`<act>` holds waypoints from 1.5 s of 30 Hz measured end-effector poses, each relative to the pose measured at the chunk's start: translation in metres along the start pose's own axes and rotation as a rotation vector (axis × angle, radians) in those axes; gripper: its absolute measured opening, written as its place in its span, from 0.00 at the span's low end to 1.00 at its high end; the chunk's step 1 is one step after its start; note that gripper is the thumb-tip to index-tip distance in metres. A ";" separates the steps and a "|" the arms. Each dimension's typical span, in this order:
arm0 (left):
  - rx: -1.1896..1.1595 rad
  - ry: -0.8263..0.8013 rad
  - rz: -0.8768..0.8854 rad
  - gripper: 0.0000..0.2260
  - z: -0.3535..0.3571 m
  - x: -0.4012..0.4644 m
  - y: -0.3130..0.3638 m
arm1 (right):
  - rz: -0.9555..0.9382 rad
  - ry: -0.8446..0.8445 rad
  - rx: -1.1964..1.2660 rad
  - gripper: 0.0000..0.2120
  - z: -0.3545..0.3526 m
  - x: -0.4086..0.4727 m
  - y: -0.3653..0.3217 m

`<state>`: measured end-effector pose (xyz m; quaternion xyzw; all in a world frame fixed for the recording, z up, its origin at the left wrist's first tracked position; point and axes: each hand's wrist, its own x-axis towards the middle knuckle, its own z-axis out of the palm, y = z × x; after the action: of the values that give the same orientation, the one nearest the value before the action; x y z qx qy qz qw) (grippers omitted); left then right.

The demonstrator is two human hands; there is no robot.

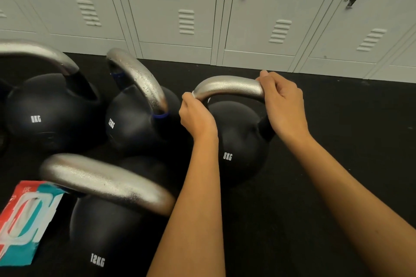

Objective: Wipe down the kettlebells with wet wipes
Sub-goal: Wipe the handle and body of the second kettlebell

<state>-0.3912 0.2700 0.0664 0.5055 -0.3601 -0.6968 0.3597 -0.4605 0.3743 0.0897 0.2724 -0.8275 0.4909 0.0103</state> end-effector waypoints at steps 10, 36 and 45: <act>0.089 -0.099 0.284 0.14 0.000 -0.016 -0.002 | -0.004 0.004 0.014 0.21 0.000 -0.001 0.000; 0.450 -0.209 0.264 0.14 0.013 -0.010 0.036 | 0.004 0.007 -0.002 0.22 0.001 -0.002 -0.002; 1.239 -0.679 0.304 0.07 0.018 0.016 0.093 | 0.007 -0.021 0.013 0.22 -0.003 -0.004 -0.004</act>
<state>-0.3996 0.2143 0.1441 0.3167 -0.8471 -0.4256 -0.0316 -0.4560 0.3771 0.0928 0.2747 -0.8253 0.4934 -0.0021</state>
